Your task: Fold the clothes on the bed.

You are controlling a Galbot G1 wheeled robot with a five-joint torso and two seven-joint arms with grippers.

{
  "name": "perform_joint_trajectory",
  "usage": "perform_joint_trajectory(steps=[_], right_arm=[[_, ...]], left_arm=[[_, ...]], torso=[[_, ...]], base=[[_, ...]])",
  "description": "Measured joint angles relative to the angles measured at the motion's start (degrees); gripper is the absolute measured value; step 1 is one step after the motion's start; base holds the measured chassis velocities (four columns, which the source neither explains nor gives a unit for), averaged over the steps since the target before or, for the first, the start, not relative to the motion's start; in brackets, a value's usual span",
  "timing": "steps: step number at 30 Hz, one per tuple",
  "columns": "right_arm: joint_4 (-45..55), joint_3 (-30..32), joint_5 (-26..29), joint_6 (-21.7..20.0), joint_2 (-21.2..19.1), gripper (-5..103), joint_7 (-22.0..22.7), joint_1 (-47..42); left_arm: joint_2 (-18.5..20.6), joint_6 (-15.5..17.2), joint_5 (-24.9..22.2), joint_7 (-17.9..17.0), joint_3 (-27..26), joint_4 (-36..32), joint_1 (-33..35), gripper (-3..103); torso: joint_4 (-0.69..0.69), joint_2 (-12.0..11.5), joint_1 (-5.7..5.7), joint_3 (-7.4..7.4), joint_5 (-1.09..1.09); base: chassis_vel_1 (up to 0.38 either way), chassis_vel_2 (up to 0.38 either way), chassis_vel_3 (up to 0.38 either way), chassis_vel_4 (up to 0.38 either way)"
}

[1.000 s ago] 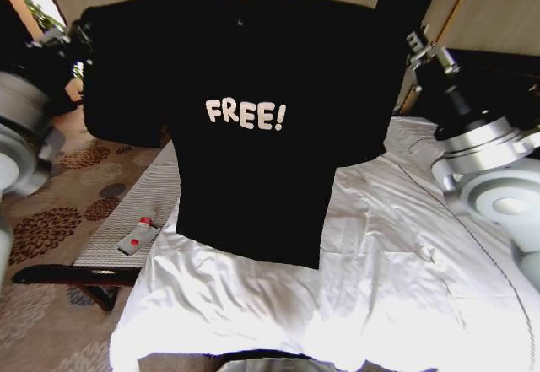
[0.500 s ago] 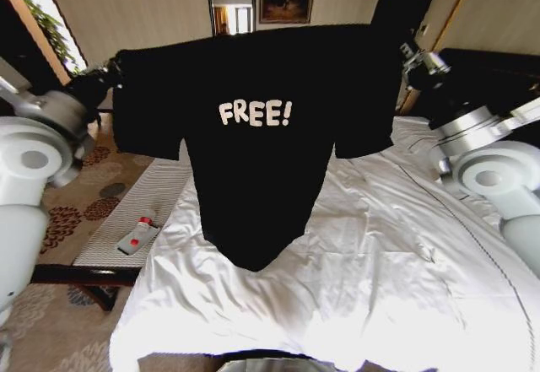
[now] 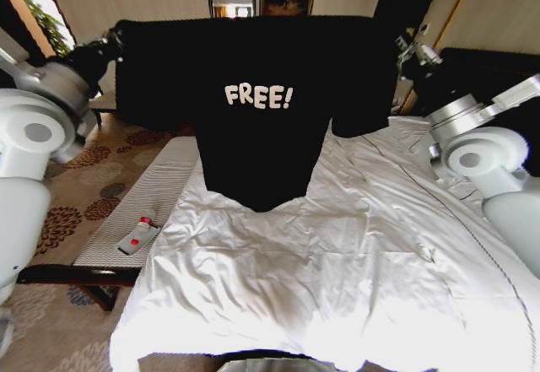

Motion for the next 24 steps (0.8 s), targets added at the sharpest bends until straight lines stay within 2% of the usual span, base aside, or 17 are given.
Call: perform_joint_trajectory(steps=[3, 4, 5, 8, 9, 10, 12, 14, 15, 17, 21, 24], right_arm=[[7.2, 5.2, 1.0, 0.4, -0.5, 0, 1.5, -5.1], [10.5, 7.6, 1.9, 0.3, -0.3, 0, 2.4, -7.0], [10.5, 7.6, 1.9, 0.3, -0.3, 0, 2.4, -7.0], [18.0, 14.7, 4.7, -1.5, -0.2, 0, 6.0, -12.4], [18.0, 14.7, 4.7, -1.5, -0.2, 0, 6.0, -12.4], [20.5, 17.1, 5.5, -2.2, -0.5, 0, 6.8, -13.9], [23.0, 19.7, 6.2, -2.7, -1.2, 0, 7.6, -15.1], [24.6, 21.6, 7.2, -2.9, -2.0, 0, 8.2, -15.3], [24.6, 21.6, 7.2, -2.9, -2.0, 0, 8.2, -15.3], [26.4, 25.0, 9.9, -3.2, -3.4, 0, 9.1, -14.8], [27.2, 27.9, 12.2, -3.8, -5.5, 0, 10.1, -13.0], [25.5, 27.1, 11.7, -5.9, -6.4, 0, 11.8, -11.2]], left_arm=[[2.2, 0.5, -2.5, -0.4, -10.1, -7.7, 9.8, 1], [2.8, 1.3, -4.5, -1.3, -15.0, -11.3, 13.6, 1], [2.8, 1.3, -4.5, -1.3, -15.0, -11.3, 13.6, 1], [3.5, 3.3, -11.2, -3.2, -23.9, -17.4, 19.3, 1], [3.5, 3.3, -11.2, -3.2, -23.9, -17.4, 19.3, 1], [4.0, 3.8, -13.6, -3.7, -26.7, -18.7, 20.5, 1], [5.1, 4.5, -17.1, -4.3, -30.3, -19.9, 21.2, 1], [6.2, 4.9, -20.3, -4.8, -33.0, -20.6, 21.3, 1], [6.2, 4.9, -20.3, -4.8, -33.0, -20.6, 21.3, 1], [7.7, 5.1, -25.3, -5.1, -36.2, -21.2, 20.5, 1], [8.4, 5.1, -27.0, -5.2, -37.4, -21.2, 19.6, 1], [7.7, 5.6, -25.9, -5.2, -34.1, -20.0, 18.9, 1]], torso=[[-0.04, 0.0, 0.01, 0.0, -0.03], [0.07, 0.0, 0.0, 0.0, -0.02], [0.07, 0.0, 0.0, 0.0, -0.02], [0.05, 0.0, -0.03, -0.02, -0.03], [0.05, 0.0, -0.03, -0.02, -0.03], [-0.02, 0.0, -0.03, -0.02, -0.03], [-0.03, 0.0, -0.03, -0.02, -0.02], [0.0, 0.0, -0.02, -0.01, -0.01], [0.0, 0.0, -0.02, -0.01, -0.01], [0.03, 0.0, -0.01, 0.0, 0.0], [0.0, 0.0, -0.01, -0.01, -0.01], [0.01, 0.0, -0.02, -0.02, -0.03]], base=[[0.0, 0.0, 0.0, 0.0], [0.0, 0.0, 0.0, 0.0], [0.0, 0.0, 0.0, 0.0], [0.0, 0.0, 0.0, 0.0], [0.0, 0.0, 0.0, 0.0], [0.0, 0.0, 0.0, 0.0], [0.0, 0.0, 0.0, 0.0], [0.0, 0.0, 0.0, 0.0], [0.0, 0.0, 0.0, 0.0], [0.0, 0.0, 0.0, 0.0], [0.0, 0.0, 0.0, 0.0], [0.0, 0.0, 0.0, 0.0]])
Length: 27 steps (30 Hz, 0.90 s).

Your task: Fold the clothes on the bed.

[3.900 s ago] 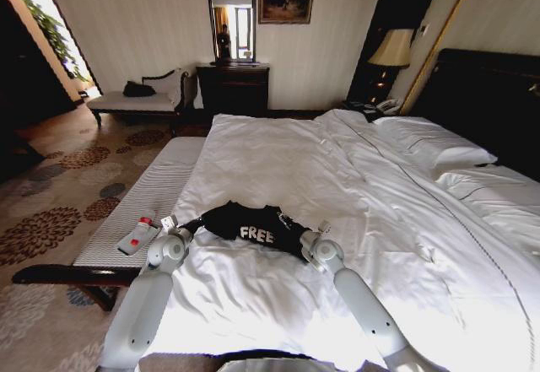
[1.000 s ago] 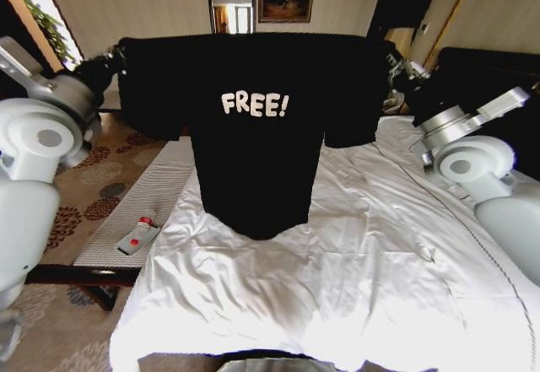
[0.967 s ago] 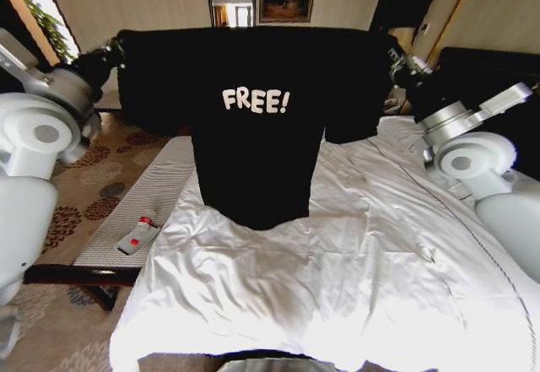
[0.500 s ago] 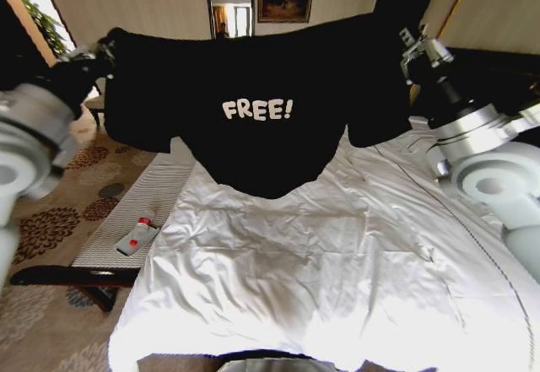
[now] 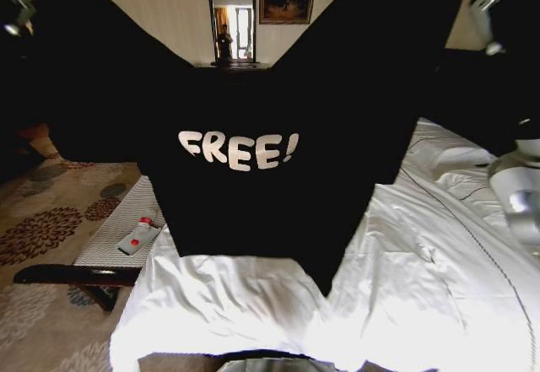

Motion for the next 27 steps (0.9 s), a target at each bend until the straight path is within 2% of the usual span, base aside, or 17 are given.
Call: perform_joint_trajectory(steps=[2, 3, 5, 6, 7, 8, 9, 10, 12, 13, 15, 17, 18, 21, 23, 24, 27], right_arm=[[-1.1, -1.7, -0.9, -1.0, 0.1, 0, 0.8, 0.1], [-2.5, -3.6, -1.9, -2.2, 0.5, 0, 1.5, -0.4], [-7.2, -11.8, -5.8, -4.8, 3.5, 0, 2.4, -3.1], [-7.2, -11.8, -5.8, -4.8, 3.5, 0, 2.4, -3.1], [-9.2, -16.3, -7.5, -5.2, 5.0, 0, 2.8, -3.5], [-12.6, -24.1, -9.8, -5.5, 8.0, 0, 3.4, -3.7], [-12.6, -24.1, -9.8, -5.5, 8.0, 0, 3.4, -3.7], [-17.1, -31.4, -11.8, -5.6, 11.5, 0, 4.1, -3.5], [-24.5, -39.4, -15.0, -5.5, 17.3, 0, 4.6, -3.1], [-24.5, -39.4, -15.0, -5.5, 17.3, 0, 4.6, -3.1], [-31.9, -44.0, -19.1, -4.8, 23.0, 0, 4.1, -3.1], [-37.0, -45.6, -22.4, -3.8, 26.7, 0, 2.6, -3.3], [-37.0, -45.6, -22.4, -3.8, 26.7, 0, 2.6, -3.3], [-43.7, -46.8, -26.3, -2.8, 29.3, 0, 0.4, -2.7], [-48.3, -47.5, -28.2, -2.1, 30.2, 0, -0.8, -1.1], [-48.3, -47.5, -28.2, -2.1, 30.2, 0, -0.8, -1.1], [-54.0, -48.6, -30.2, -1.0, 31.8, 0, -1.7, 1.8]], left_arm=[[-0.8, 1.0, 1.0, -0.3, 2.0, 0.6, 0.0, 1], [-1.7, 2.4, 2.2, -0.7, 4.5, 1.4, 0.2, 1], [-4.9, 7.2, 6.5, -2.1, 13.7, 4.5, 0.7, 1], [-4.9, 7.2, 6.5, -2.1, 13.7, 4.5, 0.7, 1], [-6.0, 8.5, 8.3, -2.5, 18.2, 6.6, 0.7, 1], [-7.9, 10.5, 12.9, -2.9, 27.9, 11.2, 0.5, 1], [-7.9, 10.5, 12.9, -2.9, 27.9, 11.2, 0.5, 1], [-9.7, 11.1, 18.1, -2.8, 35.6, 15.7, -0.2, 1], [-12.7, 11.3, 24.6, -2.2, 43.8, 20.8, -1.4, 1], [-12.7, 11.3, 24.6, -2.2, 43.8, 20.8, -1.4, 1], [-16.9, 11.3, 28.8, -2.0, 50.1, 25.1, -2.7, 1], [-20.5, 11.1, 31.6, -1.9, 53.7, 28.4, -3.9, 1], [-20.5, 11.1, 31.6, -1.9, 53.7, 28.4, -3.9, 1], [-24.5, 9.9, 35.6, -0.8, 57.8, 34.0, -6.1, 1], [-27.3, 8.8, 39.0, 0.2, 59.8, 39.1, -8.1, 1], [-27.3, 8.8, 39.0, 0.2, 59.8, 39.1, -8.1, 1], [-31.0, 7.1, 41.2, 0.9, 61.7, 45.1, -11.6, 1]], torso=[[0.01, 0.0, 0.0, 0.0, 0.0], [0.01, 0.0, 0.0, 0.01, -0.01], [-0.02, 0.0, 0.02, 0.03, 0.0], [-0.02, 0.0, 0.02, 0.03, 0.0], [0.02, 0.0, 0.02, 0.03, 0.05], [-0.01, 0.0, 0.02, 0.04, 0.07], [-0.01, 0.0, 0.02, 0.04, 0.07], [-0.02, 0.0, 0.04, 0.05, -0.02], [0.01, -0.1, 0.06, 0.06, 0.05], [0.01, -0.1, 0.06, 0.06, 0.05], [0.03, -0.1, 0.07, 0.07, 0.02], [0.03, -0.1, 0.06, 0.05, 0.05], [0.03, -0.1, 0.06, 0.05, 0.05], [-0.04, 0.0, 0.02, 0.02, 0.02], [-0.02, 0.0, 0.01, 0.02, 0.02], [-0.02, 0.0, 0.01, 0.02, 0.02], [0.01, 0.0, 0.04, 0.03, 0.02]], base=[[0.0, 0.0, 0.0, 0.0], [0.0, 0.0, 0.0, 0.0], [0.0, 0.0, 0.0, 0.0], [0.0, 0.0, 0.0, 0.0], [0.0, 0.0, 0.0, 0.0], [0.0, 0.0, 0.0, 0.0], [0.0, 0.0, 0.0, 0.0], [0.0, 0.0, 0.0, 0.0], [0.0, 0.0, 0.0, 0.0], [0.0, 0.0, 0.0, 0.0], [0.0, 0.0, 0.0, 0.0], [0.0, 0.0, 0.0, 0.0], [0.0, 0.0, 0.0, 0.0], [0.0, 0.0, 0.0, 0.0], [0.0, 0.0, 0.0, 0.0], [0.0, 0.0, 0.0, 0.0], [0.0, 0.0, 0.0, 0.0]])
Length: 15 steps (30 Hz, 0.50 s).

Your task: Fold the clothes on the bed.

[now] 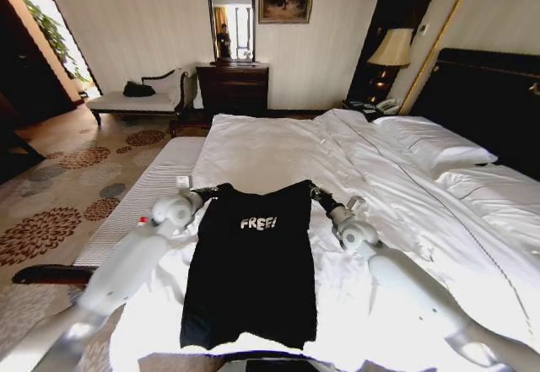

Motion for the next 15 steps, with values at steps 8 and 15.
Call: perform_joint_trajectory(steps=[8, 15], right_arm=[[-9.5, -2.2, -5.2, 2.0, 4.2, 0, -1.5, 4.8], [-16.3, -3.7, -5.9, -1.1, 5.8, 0, -3.6, 7.3]], left_arm=[[-5.4, -2.8, 4.3, 0.8, 0.4, 9.6, -5.4, 1], [-7.0, -4.8, 7.6, 1.3, -0.7, 16.7, -6.0, 1]], torso=[[-0.02, 0.0, -0.01, 0.0, 0.0], [0.0, 0.0, 0.0, 0.0, 0.0]], base=[[0.0, 0.0, 0.0, 0.0], [0.0, 0.0, 0.0, 0.0]])
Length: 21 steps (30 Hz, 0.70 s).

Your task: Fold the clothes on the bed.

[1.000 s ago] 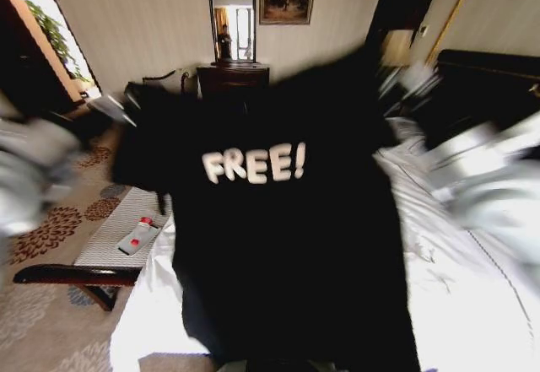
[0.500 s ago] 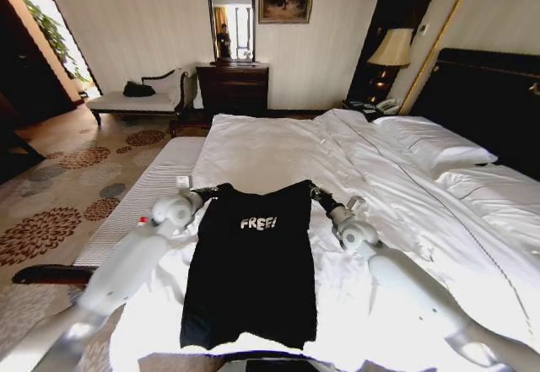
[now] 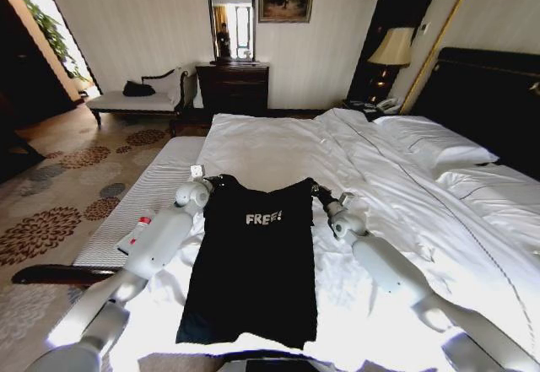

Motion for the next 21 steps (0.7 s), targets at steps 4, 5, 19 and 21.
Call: perform_joint_trajectory(steps=[4, 5, 19, 21], right_arm=[[-3.1, -0.9, -0.7, -1.6, 0.0, 0, -1.1, 1.0], [-4.3, -1.2, -1.1, -1.6, 0.0, 0, -1.5, 1.3], [-18.1, -2.5, -5.9, 2.5, 6.2, 0, -2.8, 5.2], [-20.4, -2.8, -6.3, 3.5, 8.1, 0, -3.0, 6.2]], left_arm=[[-0.8, -1.0, 2.0, 0.7, -0.7, 3.6, 0.7, 1], [-1.1, -1.4, 2.8, 1.0, -0.8, 4.5, 1.0, 1], [-6.4, -4.4, 7.1, 3.2, -2.5, 14.3, -0.2, 1], [-7.4, -4.6, 8.1, 3.6, -2.8, 15.9, -1.0, 1]], torso=[[-0.01, 0.0, -0.02, -0.01, 0.0], [0.0, 0.0, -0.02, 0.0, -0.01], [-0.01, 0.0, -0.01, 0.0, 0.0], [-0.02, 0.0, -0.02, 0.0, -0.01]], base=[[0.0, 0.0, 0.0, 0.0], [0.0, 0.0, 0.0, 0.0], [0.0, 0.0, 0.0, 0.0], [0.0, 0.0, 0.0, 0.0]])
